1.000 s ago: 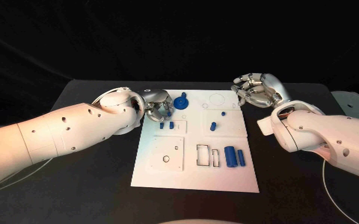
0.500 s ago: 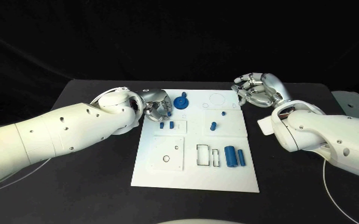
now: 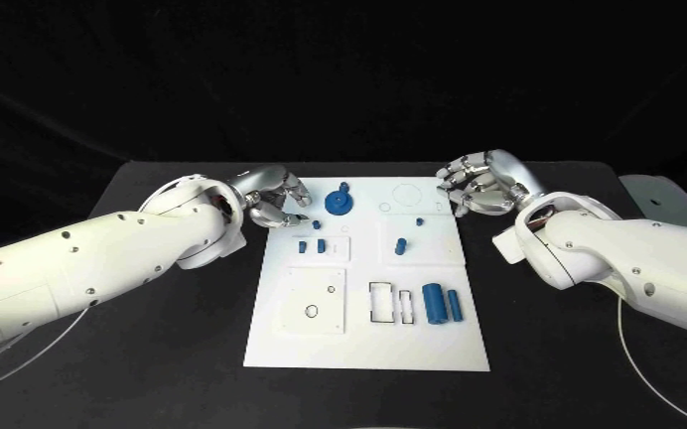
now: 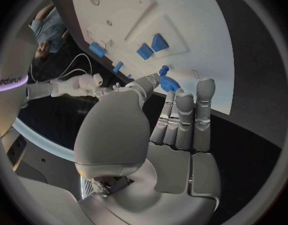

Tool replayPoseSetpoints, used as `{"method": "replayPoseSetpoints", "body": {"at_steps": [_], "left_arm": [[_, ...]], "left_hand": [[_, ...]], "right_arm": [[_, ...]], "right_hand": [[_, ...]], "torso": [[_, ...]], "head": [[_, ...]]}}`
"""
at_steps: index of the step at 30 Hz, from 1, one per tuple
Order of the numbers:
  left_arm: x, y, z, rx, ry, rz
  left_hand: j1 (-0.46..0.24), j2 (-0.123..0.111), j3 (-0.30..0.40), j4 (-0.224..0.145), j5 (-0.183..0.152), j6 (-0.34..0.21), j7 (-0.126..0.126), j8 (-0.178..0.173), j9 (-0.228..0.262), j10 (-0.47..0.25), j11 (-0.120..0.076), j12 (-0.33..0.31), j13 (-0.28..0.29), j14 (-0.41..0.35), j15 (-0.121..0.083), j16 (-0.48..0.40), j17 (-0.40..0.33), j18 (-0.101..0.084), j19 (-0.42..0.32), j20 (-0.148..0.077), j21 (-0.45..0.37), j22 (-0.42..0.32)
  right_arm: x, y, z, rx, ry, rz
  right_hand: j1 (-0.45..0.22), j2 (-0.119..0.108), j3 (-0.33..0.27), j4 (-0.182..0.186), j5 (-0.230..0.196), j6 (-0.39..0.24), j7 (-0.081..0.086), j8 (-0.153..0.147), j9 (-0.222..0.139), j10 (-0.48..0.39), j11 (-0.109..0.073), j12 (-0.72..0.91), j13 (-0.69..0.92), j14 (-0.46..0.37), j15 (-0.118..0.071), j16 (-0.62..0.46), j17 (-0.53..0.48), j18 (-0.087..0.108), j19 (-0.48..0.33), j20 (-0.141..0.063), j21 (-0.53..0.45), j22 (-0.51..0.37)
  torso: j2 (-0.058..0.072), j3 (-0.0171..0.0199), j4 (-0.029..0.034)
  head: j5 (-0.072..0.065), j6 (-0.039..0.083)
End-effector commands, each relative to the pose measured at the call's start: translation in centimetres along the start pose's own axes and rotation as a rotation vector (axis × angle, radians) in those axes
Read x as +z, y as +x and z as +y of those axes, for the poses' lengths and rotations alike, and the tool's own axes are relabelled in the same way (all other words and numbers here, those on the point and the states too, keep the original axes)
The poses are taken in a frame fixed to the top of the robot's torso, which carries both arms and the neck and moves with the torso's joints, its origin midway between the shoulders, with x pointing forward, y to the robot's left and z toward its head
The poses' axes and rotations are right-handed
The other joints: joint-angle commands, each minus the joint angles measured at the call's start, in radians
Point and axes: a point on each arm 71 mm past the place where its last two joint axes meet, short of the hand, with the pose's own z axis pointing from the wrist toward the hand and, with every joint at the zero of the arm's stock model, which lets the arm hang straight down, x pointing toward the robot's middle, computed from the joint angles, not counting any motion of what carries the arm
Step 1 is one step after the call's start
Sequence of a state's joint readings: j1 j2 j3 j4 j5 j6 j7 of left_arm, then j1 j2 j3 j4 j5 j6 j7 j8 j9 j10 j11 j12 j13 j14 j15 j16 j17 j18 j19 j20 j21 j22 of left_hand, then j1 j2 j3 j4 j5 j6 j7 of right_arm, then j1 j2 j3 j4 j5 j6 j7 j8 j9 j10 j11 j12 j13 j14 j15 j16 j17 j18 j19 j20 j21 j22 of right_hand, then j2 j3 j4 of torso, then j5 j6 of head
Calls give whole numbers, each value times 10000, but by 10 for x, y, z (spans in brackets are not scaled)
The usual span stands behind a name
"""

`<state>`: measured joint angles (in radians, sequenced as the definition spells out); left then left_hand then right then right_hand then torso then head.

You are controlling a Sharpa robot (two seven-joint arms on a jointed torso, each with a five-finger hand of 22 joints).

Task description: Assemble the parts on the task board

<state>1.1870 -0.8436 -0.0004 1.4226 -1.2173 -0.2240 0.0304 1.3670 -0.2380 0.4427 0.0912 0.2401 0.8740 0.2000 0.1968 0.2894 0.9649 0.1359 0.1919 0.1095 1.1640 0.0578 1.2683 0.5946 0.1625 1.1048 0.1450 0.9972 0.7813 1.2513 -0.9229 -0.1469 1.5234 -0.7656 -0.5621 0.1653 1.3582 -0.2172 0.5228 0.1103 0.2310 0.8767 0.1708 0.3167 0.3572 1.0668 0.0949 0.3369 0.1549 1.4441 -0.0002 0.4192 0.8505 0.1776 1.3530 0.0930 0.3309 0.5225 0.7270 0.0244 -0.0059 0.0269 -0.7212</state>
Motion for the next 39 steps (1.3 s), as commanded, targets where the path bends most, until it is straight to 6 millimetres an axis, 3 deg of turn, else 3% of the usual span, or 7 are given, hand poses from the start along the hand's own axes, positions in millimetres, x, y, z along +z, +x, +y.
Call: {"method": "replayPoseSetpoints", "body": {"at_steps": [1, 3, 6, 14, 27, 32, 39], "left_arm": [[-6, -15, 4, -3475, 313, -1287], [-11, -21, 7, -4389, 379, -1731], [-18, -29, 12, -6188, 515, -2551], [-31, -36, 13, -8549, 857, -3322], [-42, -33, -1, -9476, 1343, -3172], [-44, -32, -3, -9607, 1355, -3130], [-46, -32, -4, -9669, 1335, -3075]], "left_hand": [[48, 104, -55, 41, 8, 99, 9, 6, -2, -63, 50, 75, 1, -282, 27, -218, -508, 176, -278, 21, -394, -455], [110, 127, -96, 71, 11, 166, 36, -1, -14, -200, 79, 137, -16, -617, 49, -527, -909, 231, -527, 43, -832, -863], [287, 184, -51, 47, 44, 276, 66, 4, -35, -329, 109, 284, -41, -1333, 81, -1314, -1372, 230, -925, 73, -1583, -1318], [421, 313, 130, -46, 80, 397, 37, 21, -49, -181, 74, 512, -26, -1325, 43, -1447, -1548, 232, -816, 39, -1802, -1497], [404, 330, 217, -77, 73, 513, -4, 64, -39, -5, 29, 670, -10, -1264, 0, -1437, -1605, 232, -724, -3, -1847, -1546], [399, 327, 219, -77, 72, 514, -4, 63, -40, -2, 28, 675, -10, -1262, -1, -1436, -1607, 231, -720, -5, -1849, -1549], [393, 316, 220, -81, 70, 502, 5, 55, -44, -4, 30, 679, -12, -1260, -3, -1435, -1612, 231, -714, -8, -1853, -1553]], "right_arm": [[0, 10, -1, -1930, -212, 1805], [0, 11, -2, -2752, -281, 2049], [2, 14, 1, -4313, -482, 2336], [5, 23, 13, -6780, -943, 2483], [10, 44, 37, -8245, -1671, 2573], [12, 52, 41, -8604, -1755, 2770], [13, 58, 44, -9070, -1732, 2951]], "right_hand": [[88, 34, 157, -241, 102, 298, -94, -128, -71, 455, -92, -342, -171, 484, -106, 1203, 832, -155, 468, -116, 1571, 1295], [77, 9, 227, -355, 49, 432, -142, -210, -103, 633, -118, -536, -233, 697, -133, 2724, 1816, -356, 700, -158, 3109, 2621], [-73, 26, 395, -508, -36, 679, -151, -396, -140, 963, -187, -981, -321, 811, -108, 5882, 3727, -856, 1180, -222, 6803, 5818], [-396, -126, 466, -549, -221, 867, -163, -623, -101, 1089, -153, -1571, -354, 960, -52, 8238, 4962, -1287, 1523, -149, 9917, 8520], [-466, -161, 584, -557, -403, 946, -148, -708, -44, 980, -94, -1884, -377, 948, -18, 8608, 4991, -1394, 1616, -28, 10659, 9159], [-464, -155, 618, -564, -442, 1013, -160, -692, -18, 935, -87, -1948, -382, 942, -4, 8681, 4994, -1410, 1630, -4, 10768, 9254], [-446, -139, 647, -584, -471, 1093, -177, -660, 11, 942, -94, -1969, -370, 944, -1, 8786, 5033, -1436, 1663, 8, 10913, 9372]], "torso": [[-5, 4, 3], [8, 6, 11], [18, 6, 1], [35, -5, -4], [53, -43, 49], [50, -39, 4], [45, -27, 36]], "head": [[-219, 82], [-280, 122], [-338, 179], [-470, 224], [-561, 151], [-589, 83], [-614, 27]]}}
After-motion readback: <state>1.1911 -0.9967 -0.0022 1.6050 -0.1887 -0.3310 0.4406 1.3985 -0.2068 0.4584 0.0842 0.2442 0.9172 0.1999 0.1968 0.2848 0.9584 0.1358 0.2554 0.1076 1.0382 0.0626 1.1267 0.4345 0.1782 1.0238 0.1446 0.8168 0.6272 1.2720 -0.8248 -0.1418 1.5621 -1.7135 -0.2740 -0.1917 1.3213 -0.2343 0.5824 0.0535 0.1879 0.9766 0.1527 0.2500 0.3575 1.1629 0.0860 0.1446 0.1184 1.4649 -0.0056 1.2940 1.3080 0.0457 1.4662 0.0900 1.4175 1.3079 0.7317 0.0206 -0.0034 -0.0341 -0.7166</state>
